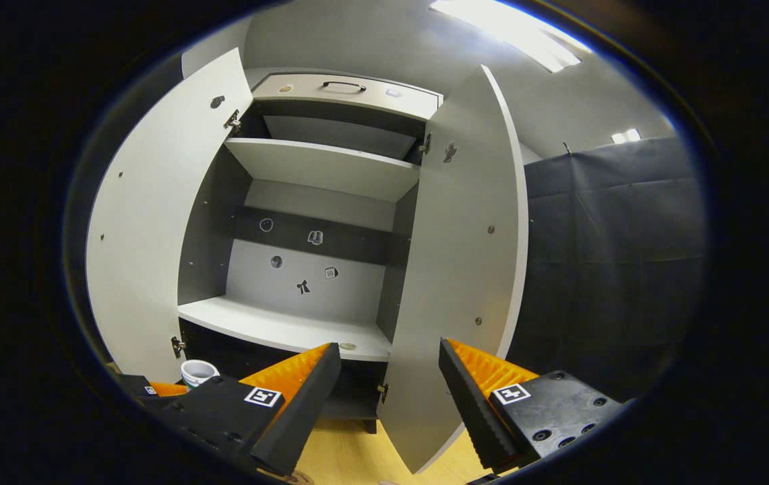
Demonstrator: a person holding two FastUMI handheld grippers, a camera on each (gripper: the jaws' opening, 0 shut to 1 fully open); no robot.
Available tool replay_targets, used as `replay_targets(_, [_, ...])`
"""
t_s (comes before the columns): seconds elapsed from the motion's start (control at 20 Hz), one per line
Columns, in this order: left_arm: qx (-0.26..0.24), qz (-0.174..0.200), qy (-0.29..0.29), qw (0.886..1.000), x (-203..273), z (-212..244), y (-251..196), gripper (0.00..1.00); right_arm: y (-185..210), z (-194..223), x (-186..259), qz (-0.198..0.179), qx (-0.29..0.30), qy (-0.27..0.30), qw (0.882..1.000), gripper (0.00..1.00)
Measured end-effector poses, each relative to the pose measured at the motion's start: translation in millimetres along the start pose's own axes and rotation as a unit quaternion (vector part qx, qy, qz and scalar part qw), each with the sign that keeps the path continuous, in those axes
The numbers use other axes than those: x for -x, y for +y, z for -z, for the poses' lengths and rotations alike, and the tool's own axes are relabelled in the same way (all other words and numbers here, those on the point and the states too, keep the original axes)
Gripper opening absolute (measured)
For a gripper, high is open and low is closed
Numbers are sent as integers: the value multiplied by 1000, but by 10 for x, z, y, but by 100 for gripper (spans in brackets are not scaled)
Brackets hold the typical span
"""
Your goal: Grasp the bottle in the cabinet with the left hand and place it on the coaster, then close the right door with the right hand and the left door with the left hand.
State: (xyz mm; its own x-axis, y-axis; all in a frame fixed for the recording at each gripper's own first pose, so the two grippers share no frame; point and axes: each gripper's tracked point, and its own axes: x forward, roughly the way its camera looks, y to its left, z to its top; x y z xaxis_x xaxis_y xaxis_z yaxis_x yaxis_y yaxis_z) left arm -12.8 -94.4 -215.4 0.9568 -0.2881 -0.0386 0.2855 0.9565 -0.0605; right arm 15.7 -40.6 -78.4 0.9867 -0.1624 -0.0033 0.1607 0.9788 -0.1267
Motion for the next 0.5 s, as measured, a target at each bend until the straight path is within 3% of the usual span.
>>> replay_targets(0.35, [23,-38,19,999,3,957,-133,79,-170,488,47,-7,3,19,1000,98])
replay_targets(0.5, [41,-33,35,998,-6,1276,-249,80,-99,713,73,-28,8,38,999,98])
